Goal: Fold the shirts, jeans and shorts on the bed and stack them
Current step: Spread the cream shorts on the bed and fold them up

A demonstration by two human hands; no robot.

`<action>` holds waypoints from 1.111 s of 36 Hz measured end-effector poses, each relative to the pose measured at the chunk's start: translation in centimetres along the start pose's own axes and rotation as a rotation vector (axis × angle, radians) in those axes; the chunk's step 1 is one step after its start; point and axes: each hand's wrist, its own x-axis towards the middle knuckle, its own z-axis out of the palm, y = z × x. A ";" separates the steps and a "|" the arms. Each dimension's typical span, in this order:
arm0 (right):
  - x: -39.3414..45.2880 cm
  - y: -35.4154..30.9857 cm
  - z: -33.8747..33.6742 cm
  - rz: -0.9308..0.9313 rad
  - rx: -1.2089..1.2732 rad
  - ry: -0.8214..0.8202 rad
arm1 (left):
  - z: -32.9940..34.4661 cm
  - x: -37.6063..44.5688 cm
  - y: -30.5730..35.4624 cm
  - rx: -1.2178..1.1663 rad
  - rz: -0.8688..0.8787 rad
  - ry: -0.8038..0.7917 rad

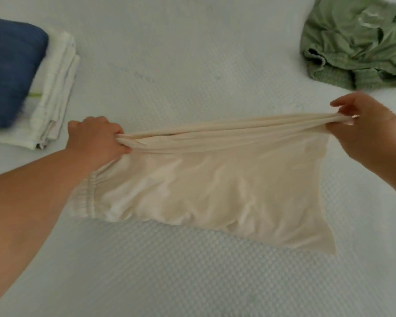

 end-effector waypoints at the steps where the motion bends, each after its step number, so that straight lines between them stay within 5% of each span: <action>1: -0.5 -0.1 -0.5 0.009 -0.010 -0.007 | -0.2 -0.5 -0.4 -0.003 0.010 0.043; 7: -4.0 -0.5 -3.8 0.168 0.120 -0.041 | -2.3 -4.4 -1.9 -0.190 0.089 0.158; 22: -20.2 -2.0 -15.6 0.344 0.499 0.168 | -12.1 -18.8 -5.1 -0.611 0.195 0.030; 35: -35.8 3.4 -22.3 0.353 0.606 -0.041 | -14.1 -34.1 -4.9 -0.689 0.167 -0.215; 40: -38.3 5.3 -22.2 0.533 0.593 -0.153 | -12.3 -37.8 -3.7 -0.786 0.102 -0.211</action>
